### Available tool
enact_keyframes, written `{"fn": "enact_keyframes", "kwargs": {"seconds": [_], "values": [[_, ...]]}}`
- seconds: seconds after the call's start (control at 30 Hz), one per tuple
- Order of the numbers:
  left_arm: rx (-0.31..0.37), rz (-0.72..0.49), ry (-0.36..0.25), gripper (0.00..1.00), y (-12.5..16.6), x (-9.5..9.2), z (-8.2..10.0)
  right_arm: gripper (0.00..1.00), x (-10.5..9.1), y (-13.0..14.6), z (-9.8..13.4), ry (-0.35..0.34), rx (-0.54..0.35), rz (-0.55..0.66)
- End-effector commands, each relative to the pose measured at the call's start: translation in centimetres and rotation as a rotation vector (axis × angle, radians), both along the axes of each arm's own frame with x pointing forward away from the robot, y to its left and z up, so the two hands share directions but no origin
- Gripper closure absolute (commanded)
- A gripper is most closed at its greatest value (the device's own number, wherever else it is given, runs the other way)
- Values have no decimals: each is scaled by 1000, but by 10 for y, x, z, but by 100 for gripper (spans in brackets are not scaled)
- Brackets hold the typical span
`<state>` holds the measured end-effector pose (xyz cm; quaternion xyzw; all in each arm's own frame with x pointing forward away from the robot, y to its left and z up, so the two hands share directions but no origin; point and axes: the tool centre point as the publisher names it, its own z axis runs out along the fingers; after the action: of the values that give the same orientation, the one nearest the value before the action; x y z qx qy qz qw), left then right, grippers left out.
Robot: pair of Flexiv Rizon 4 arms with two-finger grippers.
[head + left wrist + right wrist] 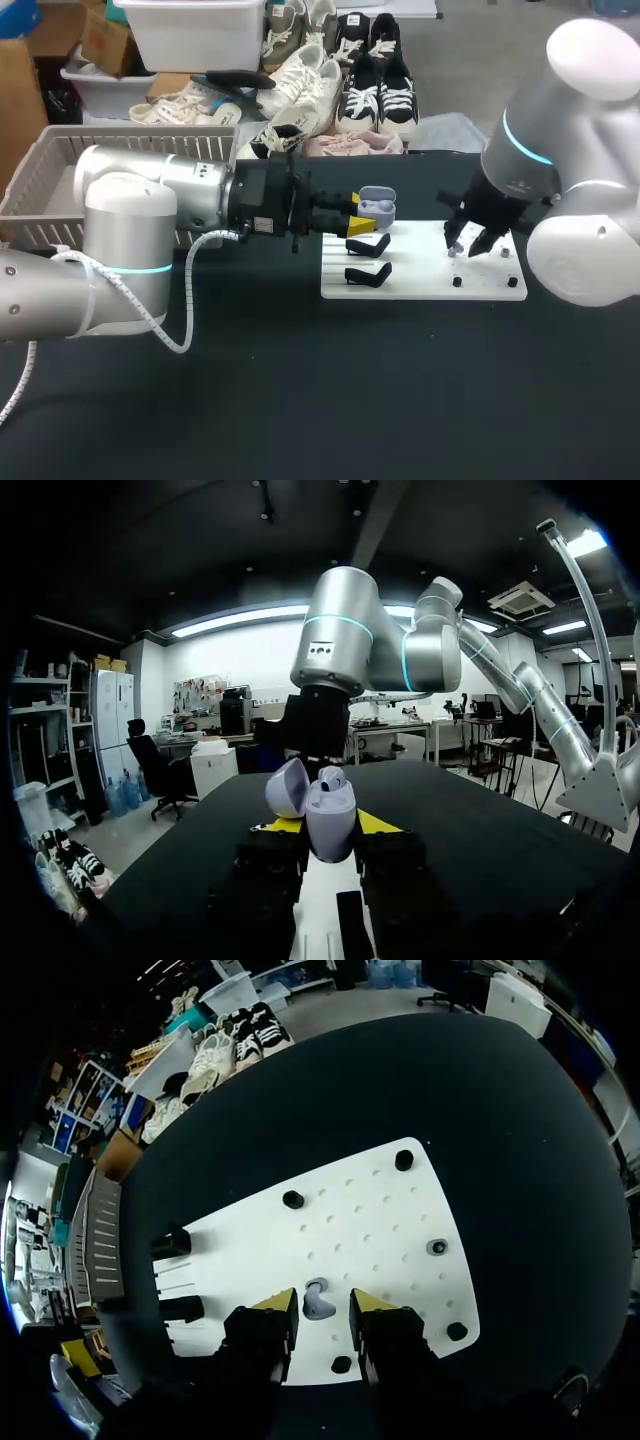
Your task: Pick up each earbud case from the left stands, insert the matching earbuds, close the lid, and place the case in the box.
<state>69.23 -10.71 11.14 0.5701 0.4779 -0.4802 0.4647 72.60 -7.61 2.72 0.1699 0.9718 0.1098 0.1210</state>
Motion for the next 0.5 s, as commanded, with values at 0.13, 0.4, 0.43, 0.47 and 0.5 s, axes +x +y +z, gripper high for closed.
{"fn": "enact_keyframes", "kwargs": {"seconds": [0.13,0.4,0.43,0.47,0.5], "values": [[0,1,-1,100,-1,0,0,70,1,1,-1,9,-2,-1],[0,1,-1,100,-1,0,0,80,1,1,-4,15,-2,0],[0,1,-1,100,-1,0,0,81,1,2,-4,16,-3,1],[0,1,-1,100,-1,0,0,81,1,2,-4,17,-3,2],[0,1,-1,100,-1,0,0,82,1,2,-4,18,-3,3]]}}
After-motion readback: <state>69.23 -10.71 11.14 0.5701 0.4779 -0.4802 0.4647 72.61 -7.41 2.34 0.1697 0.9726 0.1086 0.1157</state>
